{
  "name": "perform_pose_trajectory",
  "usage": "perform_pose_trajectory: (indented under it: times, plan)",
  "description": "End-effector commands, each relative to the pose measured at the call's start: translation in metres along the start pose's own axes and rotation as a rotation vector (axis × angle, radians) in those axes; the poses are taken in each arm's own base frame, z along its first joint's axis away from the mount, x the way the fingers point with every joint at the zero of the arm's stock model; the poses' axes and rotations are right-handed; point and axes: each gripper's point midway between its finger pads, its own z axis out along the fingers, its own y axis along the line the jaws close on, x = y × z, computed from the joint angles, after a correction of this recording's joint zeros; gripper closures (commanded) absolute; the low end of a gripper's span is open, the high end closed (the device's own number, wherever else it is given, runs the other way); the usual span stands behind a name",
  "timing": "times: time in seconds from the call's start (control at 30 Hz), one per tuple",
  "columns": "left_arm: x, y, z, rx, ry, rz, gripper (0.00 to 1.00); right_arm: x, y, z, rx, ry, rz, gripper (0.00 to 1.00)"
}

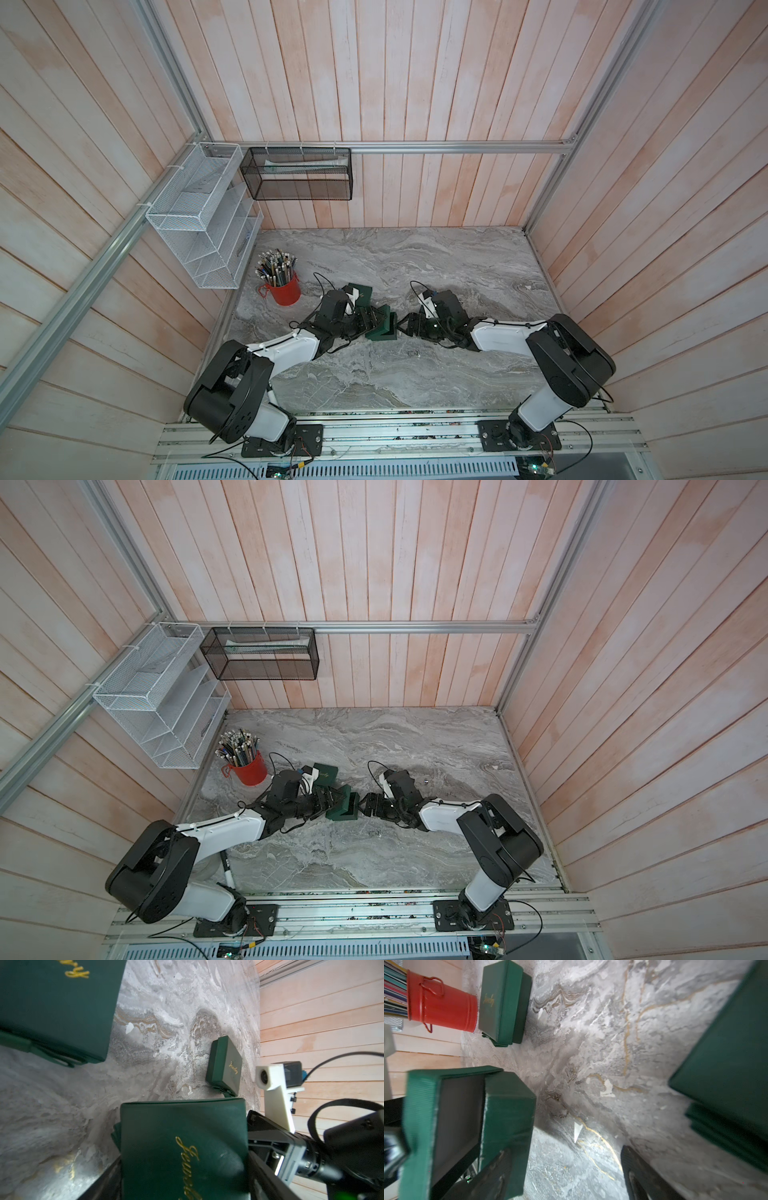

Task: Take the rings out of the lift-off lid box
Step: Open the lid on the jewelry box, then place the lid at the center of the board.

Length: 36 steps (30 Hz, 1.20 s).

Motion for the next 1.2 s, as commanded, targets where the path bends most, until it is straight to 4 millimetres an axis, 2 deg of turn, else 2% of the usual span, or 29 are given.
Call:
perform_pose_trajectory:
  times: [0.0,0.17,0.4,0.5,0.6,0.8,1.03,1.17]
  plan:
    - [-0.003,-0.026,-0.008,0.089,-0.02,0.084,0.32,0.03,-0.044,-0.006,0.192,0.075,0.034,0.15]
    - [-0.005,-0.012,-0.011,0.042,-0.04,0.091,0.32,0.024,-0.058,-0.017,0.28,0.046,0.029,0.15]
    - [-0.001,0.008,-0.008,-0.008,-0.03,0.078,0.33,0.009,-0.046,-0.026,0.284,0.016,0.006,0.16]
    - [-0.001,0.015,-0.01,-0.019,-0.035,0.066,0.33,0.004,-0.034,-0.027,0.253,0.009,-0.01,0.19]
    - [-0.005,0.026,-0.019,-0.076,-0.074,0.05,0.32,-0.005,-0.014,-0.028,0.236,-0.009,-0.059,0.34]
    - [-0.013,0.047,-0.042,-0.2,-0.151,0.033,0.31,-0.018,0.027,-0.018,0.17,-0.008,-0.154,0.45]
    - [-0.01,0.085,-0.055,-0.361,-0.156,-0.002,0.29,-0.026,0.054,0.004,0.142,0.022,-0.223,0.62]
    - [-0.004,0.108,-0.06,-0.457,-0.15,-0.008,0.28,-0.023,0.058,0.018,0.164,0.054,-0.256,0.65]
